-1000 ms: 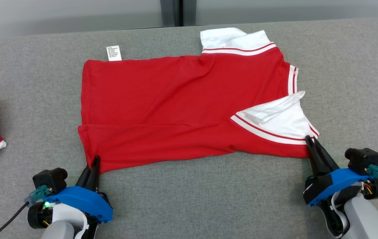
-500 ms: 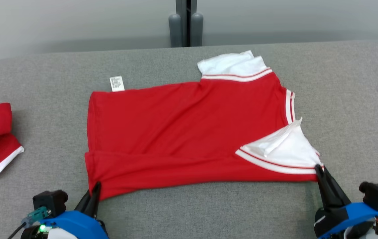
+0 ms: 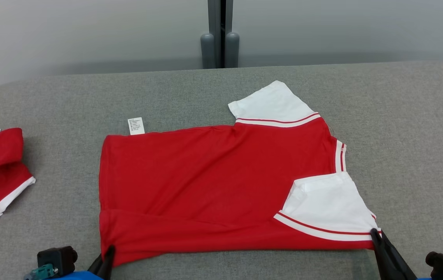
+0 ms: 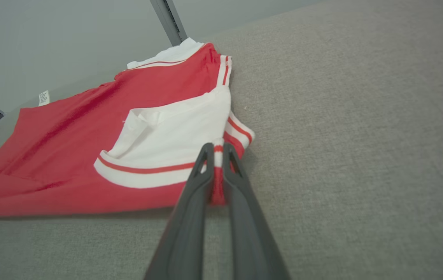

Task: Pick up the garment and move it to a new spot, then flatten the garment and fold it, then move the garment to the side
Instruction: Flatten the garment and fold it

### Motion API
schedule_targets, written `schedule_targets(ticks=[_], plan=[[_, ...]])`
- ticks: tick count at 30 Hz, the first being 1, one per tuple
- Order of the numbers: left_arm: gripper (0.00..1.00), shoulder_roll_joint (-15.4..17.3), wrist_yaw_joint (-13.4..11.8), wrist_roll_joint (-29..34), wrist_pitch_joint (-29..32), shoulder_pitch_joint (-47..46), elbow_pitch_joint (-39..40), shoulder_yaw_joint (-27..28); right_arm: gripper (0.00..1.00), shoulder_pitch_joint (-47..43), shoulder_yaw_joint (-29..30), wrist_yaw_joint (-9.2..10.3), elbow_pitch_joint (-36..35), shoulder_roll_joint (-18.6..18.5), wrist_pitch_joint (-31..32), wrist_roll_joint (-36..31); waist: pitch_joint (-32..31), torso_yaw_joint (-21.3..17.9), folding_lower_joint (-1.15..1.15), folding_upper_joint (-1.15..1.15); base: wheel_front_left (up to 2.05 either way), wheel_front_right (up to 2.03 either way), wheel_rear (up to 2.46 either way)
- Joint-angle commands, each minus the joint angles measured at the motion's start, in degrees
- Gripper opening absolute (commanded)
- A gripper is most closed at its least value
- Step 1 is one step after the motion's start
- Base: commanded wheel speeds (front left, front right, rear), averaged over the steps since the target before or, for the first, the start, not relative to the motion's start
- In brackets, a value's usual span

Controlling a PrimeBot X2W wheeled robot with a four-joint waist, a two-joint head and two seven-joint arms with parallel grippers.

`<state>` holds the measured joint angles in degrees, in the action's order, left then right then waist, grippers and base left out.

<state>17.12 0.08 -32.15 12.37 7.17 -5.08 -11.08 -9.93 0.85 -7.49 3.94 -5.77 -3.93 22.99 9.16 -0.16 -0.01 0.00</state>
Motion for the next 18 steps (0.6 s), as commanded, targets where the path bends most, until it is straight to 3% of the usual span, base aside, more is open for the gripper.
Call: schedule_targets(ticks=[1,4,5,6,7,8,14,18], plan=[[0.0,0.2,-0.2,0.0,0.2,0.5,-0.3,0.0,0.0,-0.2,0.2,-0.01,-0.5,0.0,0.0,-0.6,0.1,-0.1,0.01,0.0,0.0,0.0,0.0],[0.0,-0.2,0.4,-0.4,0.5,0.3,-1.8,-0.8,0.0,1.4,0.0,-0.01,0.3,-0.4,-0.1,-1.9,0.7,0.2,0.01,0.0,0.0,0.0,0.0],[0.49,-0.5,0.3,-0.2,0.1,0.0,-2.4,-0.9,0.0,2.0,-0.1,-0.01,0.9,-0.5,-0.2,-2.3,1.0,0.3,0.01,0.0,0.0,0.0,0.0],[1.0,-0.8,0.4,0.0,-0.5,-0.5,-3.0,-1.2,0.19,2.6,0.0,-0.01,1.6,-0.8,-0.4,-2.8,1.3,0.5,0.01,0.0,0.0,0.0,0.0],[1.0,-1.3,0.7,-0.2,-1.1,-0.8,-3.6,-1.4,0.54,3.2,0.1,-0.01,2.3,-1.0,-0.8,-3.2,1.5,0.7,0.01,0.0,0.0,0.0,0.0],[1.0,-1.8,0.7,-0.2,-2.1,-1.1,-4.0,-1.4,1.0,3.8,0.2,-0.01,2.8,-1.0,-1.4,-3.5,1.6,0.9,0.01,0.0,0.0,0.0,0.0],[1.0,-4.7,-1.2,2.7,-13.4,-3.5,-3.2,-0.1,1.0,6.7,1.5,-0.01,1.9,-1.7,-6.2,-7.0,1.4,1.6,0.01,0.0,0.0,0.0,0.0],[1.0,-5.0,-2.3,5.9,-19.7,-4.8,-1.7,0.0,1.0,7.9,2.2,-0.01,-1.7,-1.5,-6.2,-8.7,0.5,1.3,0.01,0.0,0.0,0.0,0.0]])
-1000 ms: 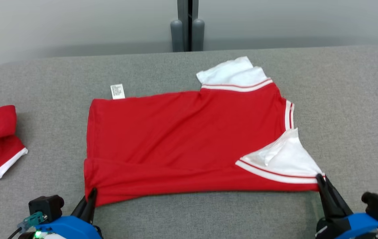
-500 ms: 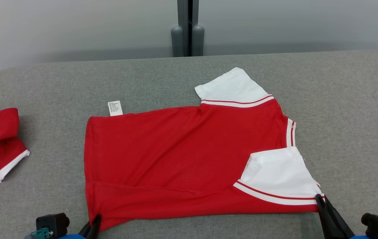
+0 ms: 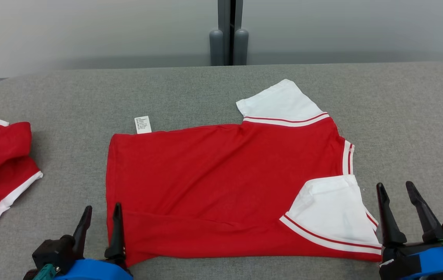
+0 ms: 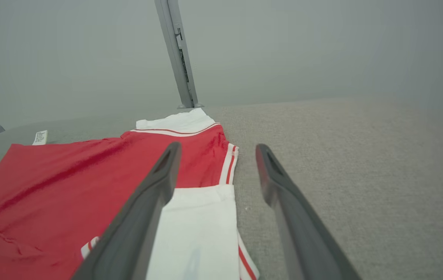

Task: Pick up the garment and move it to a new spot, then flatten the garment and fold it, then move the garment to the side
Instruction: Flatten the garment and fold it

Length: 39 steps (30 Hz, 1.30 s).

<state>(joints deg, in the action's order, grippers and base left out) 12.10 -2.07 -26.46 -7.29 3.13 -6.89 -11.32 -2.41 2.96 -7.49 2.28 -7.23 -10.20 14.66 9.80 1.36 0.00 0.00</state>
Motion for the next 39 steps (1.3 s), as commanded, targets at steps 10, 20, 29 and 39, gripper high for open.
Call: schedule_targets(ticks=[10,20,29,39], plan=[[1.0,1.4,-2.3,3.7,-2.7,-2.1,3.3,0.0,1.0,-0.4,0.3,-0.01,-7.3,0.7,4.1,-2.0,-1.4,-0.9,0.0,0.0,0.0,0.0,0.0],[1.0,3.1,-2.3,3.6,0.4,-9.6,3.2,0.6,1.0,0.9,-0.3,-0.02,-8.0,1.1,4.5,-0.9,2.0,-0.6,0.0,0.0,0.0,0.0,0.0],[1.0,5.9,4.4,-1.7,10.9,-27.4,-12.6,0.7,1.0,4.5,-2.1,-0.02,-7.2,1.2,3.6,-0.4,7.2,-2.2,0.0,0.0,0.0,0.0,0.0],[0.39,7.4,8.7,-6.7,19.2,-37.9,-34.3,-0.7,1.0,7.4,-3.6,-0.02,-3.5,0.9,1.5,1.2,10.1,-4.7,0.0,0.0,0.0,0.0,0.0]])
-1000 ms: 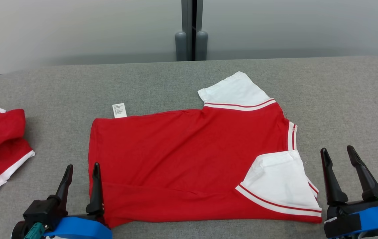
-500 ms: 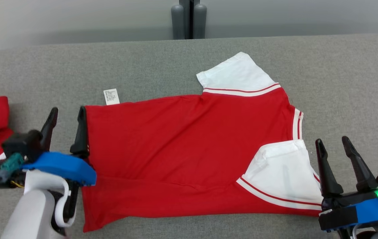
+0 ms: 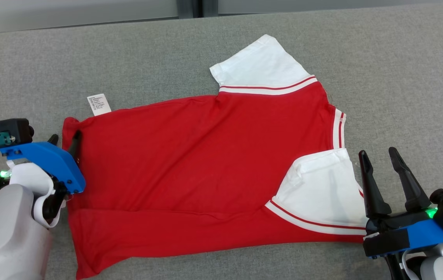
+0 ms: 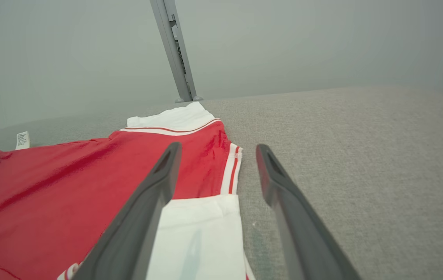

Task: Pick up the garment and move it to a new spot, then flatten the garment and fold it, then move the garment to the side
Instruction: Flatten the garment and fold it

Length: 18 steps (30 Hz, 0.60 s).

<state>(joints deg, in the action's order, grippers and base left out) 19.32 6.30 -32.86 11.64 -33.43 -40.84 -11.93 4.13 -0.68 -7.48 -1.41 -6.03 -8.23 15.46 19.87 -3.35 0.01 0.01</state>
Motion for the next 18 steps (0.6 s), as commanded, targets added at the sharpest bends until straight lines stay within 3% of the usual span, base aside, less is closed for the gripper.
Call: schedule_targets(ticks=[1,2,10,18], plan=[[0.06,0.1,0.5,-0.6,0.9,-1.8,-1.6,-0.6,1.0,1.1,0.0,-0.03,0.6,-0.5,-0.5,0.5,0.2,-0.1,-0.01,-0.01,0.0,0.0,0.0],[0.0,0.0,0.8,-1.0,0.9,-2.2,-2.7,-0.9,1.0,1.5,0.0,-0.03,1.1,-0.7,-0.7,0.7,0.3,-0.2,-0.01,-0.01,0.0,0.0,0.0],[0.0,-0.2,1.1,-2.9,-2.8,-5.3,-7.1,-3.2,1.0,7.4,-0.4,-0.03,5.4,-2.6,-0.9,2.6,1.3,-0.1,-0.01,-0.01,0.0,0.0,0.0],[0.0,-2.1,1.2,-3.9,-6.5,-9.5,-6.6,-7.1,1.0,22.5,-4.3,-0.03,17.8,-6.8,0.7,6.7,4.6,3.1,-0.01,-0.01,0.0,0.0,0.0]])
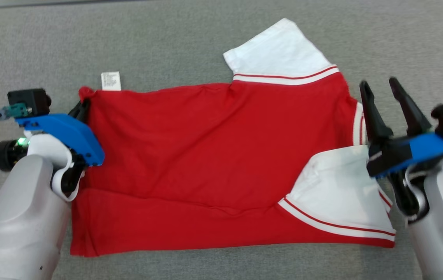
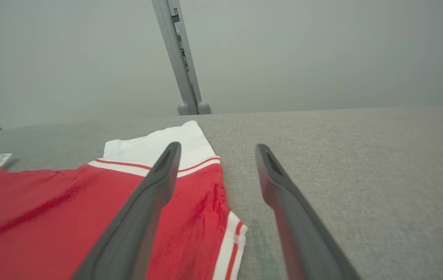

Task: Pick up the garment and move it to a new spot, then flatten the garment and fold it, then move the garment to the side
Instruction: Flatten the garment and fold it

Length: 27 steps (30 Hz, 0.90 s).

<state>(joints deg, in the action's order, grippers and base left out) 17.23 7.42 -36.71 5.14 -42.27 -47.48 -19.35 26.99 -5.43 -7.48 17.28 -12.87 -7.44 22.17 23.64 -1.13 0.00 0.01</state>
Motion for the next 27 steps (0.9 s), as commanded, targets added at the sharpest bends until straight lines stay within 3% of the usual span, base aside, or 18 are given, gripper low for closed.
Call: schedule_targets(ticks=[1,11,16,27], plan=[[0.0,-0.4,0.1,0.0,-0.4,-1.3,0.3,-0.3,1.0,2.0,-0.3,-0.03,1.0,-0.6,0.1,0.3,1.6,1.5,0.0,-0.01,0.0,0.0,0.0],[0.0,-4.4,0.1,-0.7,-3.9,-8.0,0.9,-5.9,1.0,25.9,-10.1,-0.03,20.4,-5.0,5.0,2.8,7.8,8.3,0.0,-0.01,0.0,0.0,0.0],[0.0,-6.1,0.1,-1.7,-5.3,-10.7,0.2,-8.7,1.0,35.5,-13.8,-0.03,29.6,-5.5,9.4,3.3,9.6,10.8,0.0,-0.01,0.0,0.0,0.0],[0.0,-6.8,0.0,-5.0,-7.5,-13.3,-2.3,-13.6,1.0,45.1,-19.0,-0.02,45.0,-5.3,17.7,3.5,10.3,12.6,0.0,-0.01,0.0,0.0,0.0]])
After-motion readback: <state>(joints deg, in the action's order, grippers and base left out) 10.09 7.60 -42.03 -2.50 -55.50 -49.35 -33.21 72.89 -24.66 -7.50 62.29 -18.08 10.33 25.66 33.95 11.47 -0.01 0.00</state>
